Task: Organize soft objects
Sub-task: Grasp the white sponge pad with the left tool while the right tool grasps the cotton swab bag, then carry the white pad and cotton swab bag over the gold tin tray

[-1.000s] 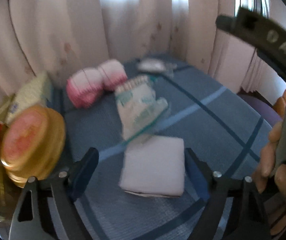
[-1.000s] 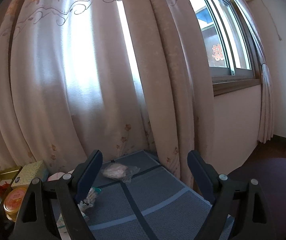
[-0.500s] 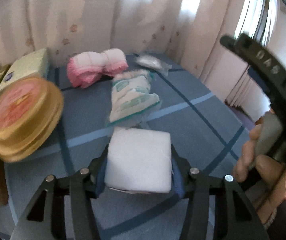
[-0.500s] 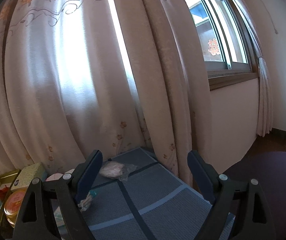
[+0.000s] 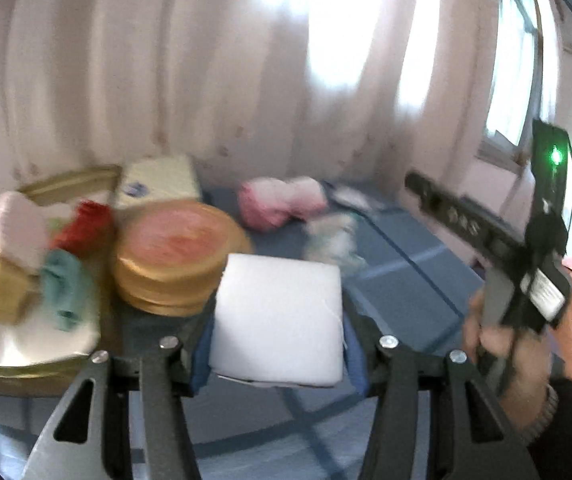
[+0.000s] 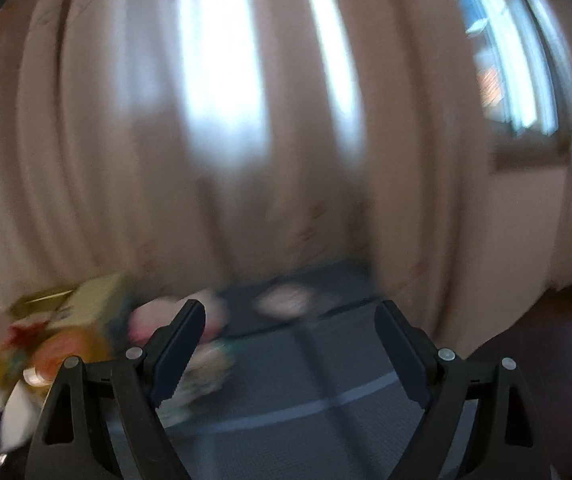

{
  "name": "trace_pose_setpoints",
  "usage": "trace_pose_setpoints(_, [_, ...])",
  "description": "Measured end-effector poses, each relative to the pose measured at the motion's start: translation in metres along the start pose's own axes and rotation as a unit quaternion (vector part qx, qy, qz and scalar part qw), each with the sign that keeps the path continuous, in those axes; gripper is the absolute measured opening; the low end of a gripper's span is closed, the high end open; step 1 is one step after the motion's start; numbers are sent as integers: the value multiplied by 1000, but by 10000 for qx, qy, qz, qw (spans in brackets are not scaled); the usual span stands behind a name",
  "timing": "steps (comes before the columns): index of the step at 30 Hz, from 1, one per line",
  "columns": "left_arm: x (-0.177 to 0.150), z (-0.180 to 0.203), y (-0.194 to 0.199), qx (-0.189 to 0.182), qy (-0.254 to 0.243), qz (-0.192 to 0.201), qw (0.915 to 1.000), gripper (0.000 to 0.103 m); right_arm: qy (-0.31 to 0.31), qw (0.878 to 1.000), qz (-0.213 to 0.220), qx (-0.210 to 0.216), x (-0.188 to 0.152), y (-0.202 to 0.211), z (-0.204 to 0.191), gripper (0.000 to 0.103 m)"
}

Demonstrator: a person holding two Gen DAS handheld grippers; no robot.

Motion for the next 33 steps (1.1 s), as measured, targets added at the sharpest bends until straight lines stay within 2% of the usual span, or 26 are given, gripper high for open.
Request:
trace_pose_setpoints(3, [7,-17,5,308,77,159,9994,53,-153,9957,-743,528,-19,-21,-30,88])
trace_pose_setpoints(5, [7,-29,11,356,165,226,9990,53,-245,9917,-1162,489,-32,-36,-39,88])
trace_pose_setpoints(7, [9,-40,16,412,206,302,9985,53,-473,9871,-1405,599,-42,-49,-45,88])
trace_pose_setpoints(9, [9,-50,24,518,209,377,9977,53,-427,9844,-1638,478,-50,-62,-50,84])
trace_pose_setpoints(10, [9,-55,27,558,221,405,9974,53,-365,9829,-1766,368,-56,-69,-53,77])
trace_pose_setpoints(11, [8,-57,28,571,233,418,9972,53,-380,9792,-1969,295,-62,-76,-55,63])
trace_pose_setpoints(13, [8,-65,30,599,266,438,9969,53,-483,9746,-2155,370,-67,-84,-58,57])
trace_pose_setpoints(15, [8,-69,31,635,279,450,9966,53,-388,9752,-2160,278,-67,-84,-57,53])
trace_pose_setpoints(19, [6,-76,30,631,367,429,9964,53,-280,9741,-2214,358,-67,-84,-62,40])
trace_pose_setpoints(23, [0,-78,33,604,382,400,9966,53,-312,9762,-2105,412,-67,-74,-58,36])
trace_pose_setpoints(25, [-2,-81,34,602,394,401,9966,53,-355,9805,-1894,387,-62,-66,-54,36])
trace_pose_setpoints(27, [-4,-85,36,624,409,431,9963,53,-313,9875,-1495,383,-52,-49,-57,36])
trace_pose_setpoints(33, [0,-106,45,723,555,566,9942,53,-79,9953,-780,576,-28,-12,-88,36])
Point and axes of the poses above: each gripper's, at about its wrist camera, not at the fingertips, and y roughly against the way its jaws point, z to its right, x to its top, the point moved 10 cm from there along -y, roughly the way its jaws point, and after that the axes turned 5 degrees about -z, right-handed, at the moved point
